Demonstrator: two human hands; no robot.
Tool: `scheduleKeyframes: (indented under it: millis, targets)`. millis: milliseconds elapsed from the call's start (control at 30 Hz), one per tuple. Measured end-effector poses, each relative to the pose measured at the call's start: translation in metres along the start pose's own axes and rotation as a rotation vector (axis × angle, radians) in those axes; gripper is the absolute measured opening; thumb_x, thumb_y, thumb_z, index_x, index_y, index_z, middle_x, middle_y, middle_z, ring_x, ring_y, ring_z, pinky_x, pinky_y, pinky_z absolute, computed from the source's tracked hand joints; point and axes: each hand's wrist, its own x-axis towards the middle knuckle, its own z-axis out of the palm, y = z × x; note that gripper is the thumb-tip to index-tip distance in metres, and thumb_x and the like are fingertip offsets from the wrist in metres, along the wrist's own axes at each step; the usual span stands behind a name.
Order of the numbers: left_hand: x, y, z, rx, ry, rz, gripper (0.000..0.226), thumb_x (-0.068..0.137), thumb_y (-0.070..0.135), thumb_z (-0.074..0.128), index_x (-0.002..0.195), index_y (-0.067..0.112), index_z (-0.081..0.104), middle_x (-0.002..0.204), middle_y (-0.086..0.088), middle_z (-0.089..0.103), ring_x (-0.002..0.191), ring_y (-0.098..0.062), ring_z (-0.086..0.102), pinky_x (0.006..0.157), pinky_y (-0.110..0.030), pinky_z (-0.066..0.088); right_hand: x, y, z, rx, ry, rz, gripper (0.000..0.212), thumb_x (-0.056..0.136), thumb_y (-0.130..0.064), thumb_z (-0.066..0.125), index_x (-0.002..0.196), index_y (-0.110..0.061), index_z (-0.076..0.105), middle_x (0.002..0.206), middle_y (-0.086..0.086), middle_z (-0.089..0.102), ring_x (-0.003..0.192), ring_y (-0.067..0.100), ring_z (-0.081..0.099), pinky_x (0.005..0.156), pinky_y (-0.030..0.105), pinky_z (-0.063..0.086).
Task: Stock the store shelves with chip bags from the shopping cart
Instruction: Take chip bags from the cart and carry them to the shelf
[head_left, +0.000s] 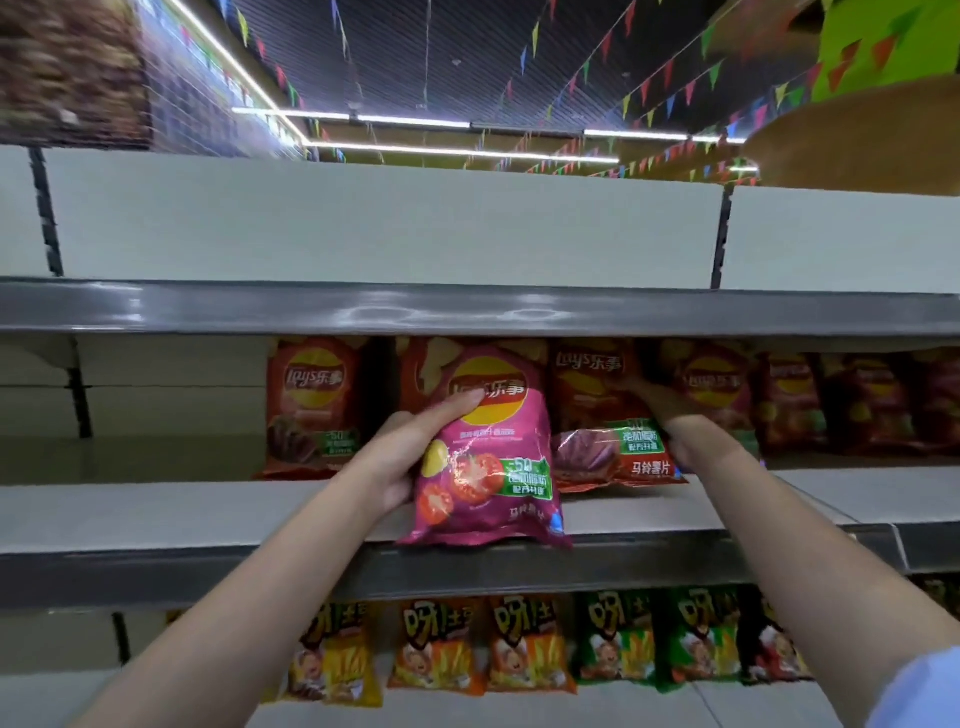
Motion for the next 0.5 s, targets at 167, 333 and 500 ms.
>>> scheduleKeyframes:
  millis: [167,333,500]
  targets:
    - [0.003,0.004,0.020,0.062,0.011,-0.010,0.054,0.058,0.040,0.077,0.101,0.009,0.065,0.083,-0.010,0.075,0.070,-0.020,0.073,0.061,-0.030,0.059,0.002,0.018,-0.008,-0.034,0.042,-0.097,0.076,0.066,-0.054,0.078,0.131,-0.023,0.051,0.117,0.013,0.066,0.097,0.032,0.066,0.093,0.047,0.053]
    - [0.007,-0.005,0.055,0.116,-0.051,-0.049,0.044,0.064,0.037,0.078,0.096,0.011,0.063,0.086,-0.010,0.075,0.077,-0.023,0.073,0.070,-0.035,0.058,-0.019,0.014,-0.012,-0.235,0.071,-0.151,0.048,0.087,-0.036,0.068,0.128,-0.017,0.051,0.116,0.007,0.062,0.102,0.027,0.062,0.091,0.039,0.051]
    - [0.014,-0.011,0.096,0.118,-0.104,-0.069,0.037,0.072,0.035,0.076,0.098,0.013,0.061,0.082,-0.006,0.075,0.075,-0.020,0.072,0.067,-0.032,0.058,-0.027,0.013,-0.041,-0.315,0.201,-0.073,0.035,0.090,-0.024,0.062,0.117,-0.002,0.060,0.114,0.014,0.065,0.104,0.030,0.063,0.095,0.044,0.052]
